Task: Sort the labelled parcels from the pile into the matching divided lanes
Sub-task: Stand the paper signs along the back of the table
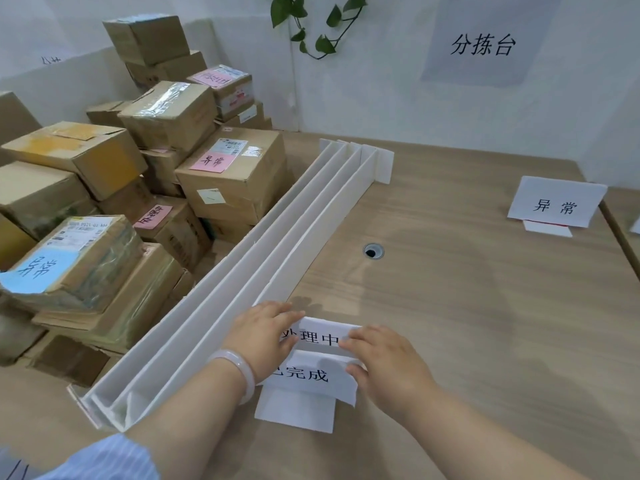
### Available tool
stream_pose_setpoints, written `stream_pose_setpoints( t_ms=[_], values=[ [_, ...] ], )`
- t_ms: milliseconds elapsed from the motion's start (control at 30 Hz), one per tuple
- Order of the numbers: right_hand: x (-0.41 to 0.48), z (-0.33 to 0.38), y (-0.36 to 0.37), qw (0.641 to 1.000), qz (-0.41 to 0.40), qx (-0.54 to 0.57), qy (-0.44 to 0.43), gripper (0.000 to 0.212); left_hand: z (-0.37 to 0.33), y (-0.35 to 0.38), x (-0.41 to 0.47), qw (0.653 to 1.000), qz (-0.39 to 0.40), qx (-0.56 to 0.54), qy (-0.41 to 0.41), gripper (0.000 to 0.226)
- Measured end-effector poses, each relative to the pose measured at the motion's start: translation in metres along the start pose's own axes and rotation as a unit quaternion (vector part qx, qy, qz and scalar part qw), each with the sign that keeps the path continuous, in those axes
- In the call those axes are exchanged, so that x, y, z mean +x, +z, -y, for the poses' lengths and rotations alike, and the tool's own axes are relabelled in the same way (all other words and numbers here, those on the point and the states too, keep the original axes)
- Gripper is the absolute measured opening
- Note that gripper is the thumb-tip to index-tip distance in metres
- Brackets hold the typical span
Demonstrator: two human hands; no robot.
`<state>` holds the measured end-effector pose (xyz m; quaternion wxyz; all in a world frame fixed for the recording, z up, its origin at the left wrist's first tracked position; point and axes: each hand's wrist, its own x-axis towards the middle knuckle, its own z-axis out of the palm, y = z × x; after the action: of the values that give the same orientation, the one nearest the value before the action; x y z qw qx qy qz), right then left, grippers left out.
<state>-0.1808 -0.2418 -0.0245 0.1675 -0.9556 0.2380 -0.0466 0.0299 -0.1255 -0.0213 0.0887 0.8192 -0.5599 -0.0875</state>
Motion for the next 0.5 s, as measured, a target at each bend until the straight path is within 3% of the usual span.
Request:
stream_pose_setpoints(
  t_ms=[167,267,400,500],
  values=[
    [0.005,0.002,0.01,0.999,-0.016,-0.035,-0.029,0.036,0.0,-0.001,0.022,0.999,0.04,0.031,0.02,0.041],
    [0.011,0.005,0.013,0.999,0.007,-0.029,-0.028,0.03,-0.001,0.0,0.032,0.994,0.079,0.074,0.007,0.036],
    [0.018,0.006,0.015,0.994,0.111,0.017,-0.012,0.037,-0.003,0.004,0.042,0.989,0.08,0.123,-0.009,0.028],
    [0.016,-0.001,0.019,0.994,0.103,0.026,0.009,0.032,-0.007,0.007,0.046,0.989,0.076,0.125,-0.005,0.028]
  ],
)
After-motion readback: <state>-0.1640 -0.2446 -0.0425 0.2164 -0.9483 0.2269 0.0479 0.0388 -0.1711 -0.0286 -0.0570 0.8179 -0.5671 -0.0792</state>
